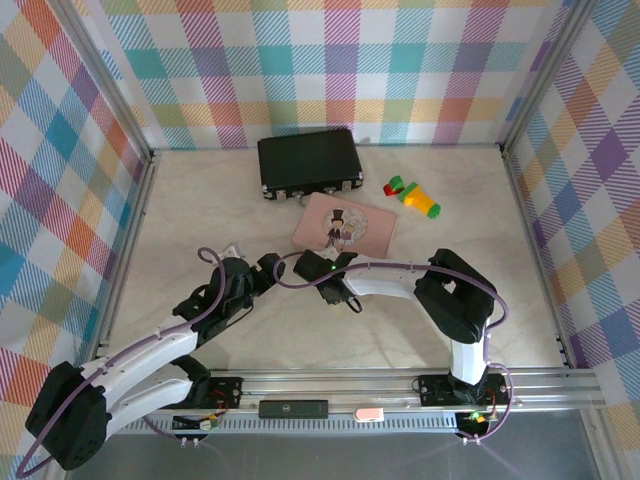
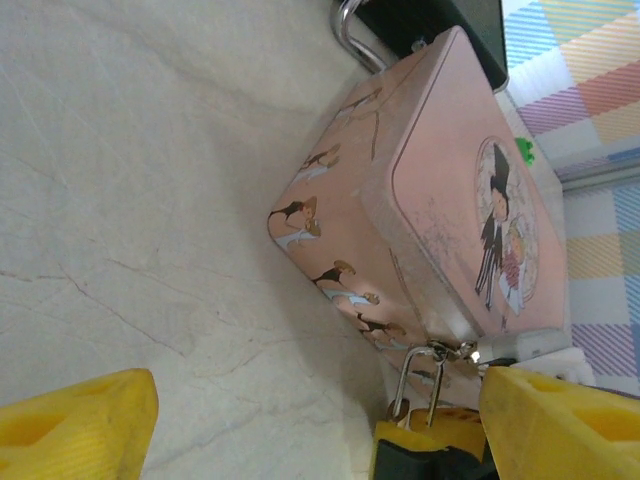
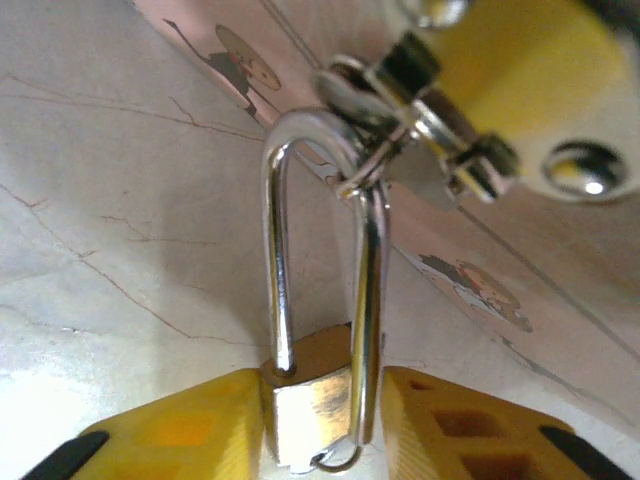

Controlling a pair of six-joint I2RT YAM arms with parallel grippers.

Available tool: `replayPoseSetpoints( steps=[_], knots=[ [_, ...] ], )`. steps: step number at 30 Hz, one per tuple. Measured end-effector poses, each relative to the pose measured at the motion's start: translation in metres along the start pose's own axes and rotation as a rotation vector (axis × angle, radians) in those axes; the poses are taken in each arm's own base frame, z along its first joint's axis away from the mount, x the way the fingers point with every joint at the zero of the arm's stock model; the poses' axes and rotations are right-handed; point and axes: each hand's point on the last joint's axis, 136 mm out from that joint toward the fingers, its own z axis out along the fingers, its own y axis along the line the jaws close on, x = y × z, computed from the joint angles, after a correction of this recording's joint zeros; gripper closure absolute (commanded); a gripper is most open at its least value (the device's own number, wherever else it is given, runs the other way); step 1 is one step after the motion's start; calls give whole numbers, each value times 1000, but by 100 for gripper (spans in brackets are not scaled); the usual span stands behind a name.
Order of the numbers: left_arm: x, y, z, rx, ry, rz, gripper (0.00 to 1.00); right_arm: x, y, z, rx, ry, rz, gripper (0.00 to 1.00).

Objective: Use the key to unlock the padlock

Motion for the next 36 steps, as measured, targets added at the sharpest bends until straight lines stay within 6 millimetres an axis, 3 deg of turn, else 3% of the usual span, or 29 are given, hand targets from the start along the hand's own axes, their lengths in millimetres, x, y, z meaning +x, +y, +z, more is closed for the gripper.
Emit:
replayPoseSetpoints(
  steps=[7,9,11,14,26,36],
  knots=[
    [7,0,5,5,34,-2,18,0,-2,0,19,-18,2,80],
    [7,-3,6,16,35,-4,18,0,-4,-1,20,-26,3,77],
    [7,-6,6,30,35,-9,19,0,-4,-1,17,-30,-1,68],
    [9,-8,9,44,43,-15,19,7,-1,2,1,-12,-10,67],
    [19,-5,15,75,74,-42,21,6,-6,-2,-6,-35,-30,90],
    [34,-18,32,140,125,-40,24,-2,-11,-4,-277,-11,55,100]
  ],
)
